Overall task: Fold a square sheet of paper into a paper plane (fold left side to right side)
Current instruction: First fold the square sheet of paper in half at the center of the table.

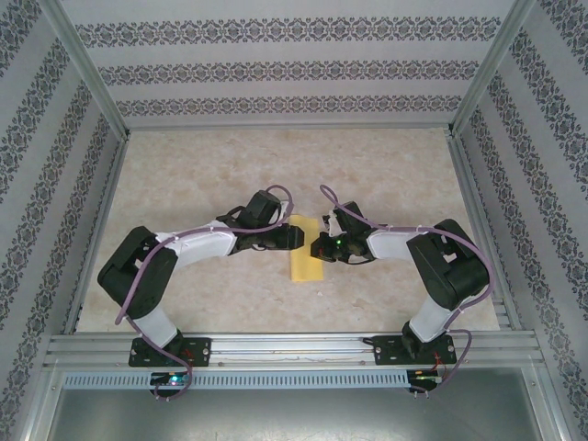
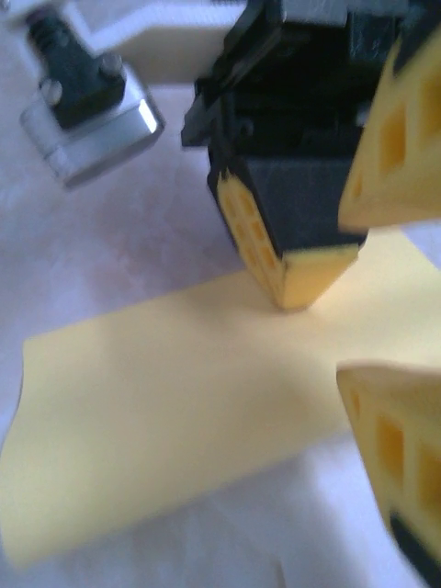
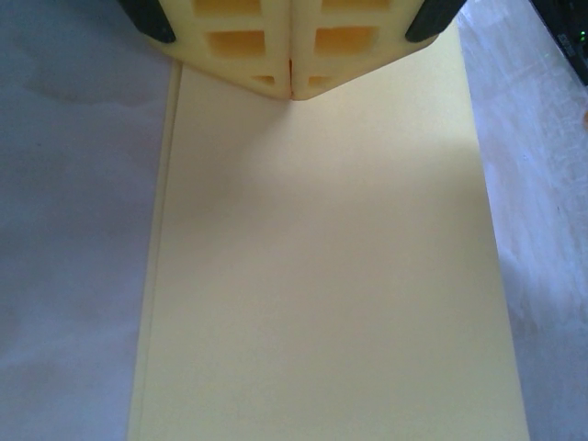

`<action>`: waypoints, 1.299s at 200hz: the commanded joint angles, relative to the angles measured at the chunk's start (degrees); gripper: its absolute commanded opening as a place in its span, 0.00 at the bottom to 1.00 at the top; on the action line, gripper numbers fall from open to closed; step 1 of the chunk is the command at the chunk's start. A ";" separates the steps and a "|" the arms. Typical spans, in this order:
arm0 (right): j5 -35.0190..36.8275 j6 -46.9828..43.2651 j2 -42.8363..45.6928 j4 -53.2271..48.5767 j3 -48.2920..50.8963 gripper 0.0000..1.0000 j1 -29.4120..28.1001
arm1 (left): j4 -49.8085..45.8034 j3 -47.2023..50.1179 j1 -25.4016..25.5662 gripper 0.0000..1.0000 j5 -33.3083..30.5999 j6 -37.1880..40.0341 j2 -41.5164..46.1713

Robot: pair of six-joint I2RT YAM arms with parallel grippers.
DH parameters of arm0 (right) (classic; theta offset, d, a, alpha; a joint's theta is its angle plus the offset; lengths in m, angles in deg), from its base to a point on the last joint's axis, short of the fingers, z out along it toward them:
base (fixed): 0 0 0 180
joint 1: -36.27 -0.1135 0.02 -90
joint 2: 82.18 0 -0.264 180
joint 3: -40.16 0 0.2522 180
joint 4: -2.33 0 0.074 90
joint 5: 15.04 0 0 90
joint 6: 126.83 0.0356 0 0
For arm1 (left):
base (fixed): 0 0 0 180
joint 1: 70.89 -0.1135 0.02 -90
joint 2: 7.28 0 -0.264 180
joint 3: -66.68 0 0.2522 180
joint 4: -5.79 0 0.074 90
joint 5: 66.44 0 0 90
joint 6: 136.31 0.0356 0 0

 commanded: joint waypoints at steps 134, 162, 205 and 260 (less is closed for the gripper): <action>7.98 -3.23 -2.74 -10.64 1.34 0.00 0.72 | 12.49 7.07 -4.02 0.08 4.39 -1.17 -8.70; 8.29 -3.60 -2.66 -11.37 1.45 0.00 1.11 | 12.49 9.14 -5.62 0.06 3.83 -0.83 -7.89; 7.88 -3.83 -2.13 -11.41 1.58 0.00 1.47 | 10.58 11.05 -7.66 0.03 3.73 1.05 -4.80; 6.46 -3.34 -1.18 -10.51 1.45 0.00 1.47 | 11.54 10.92 -6.95 0.00 6.13 1.73 1.65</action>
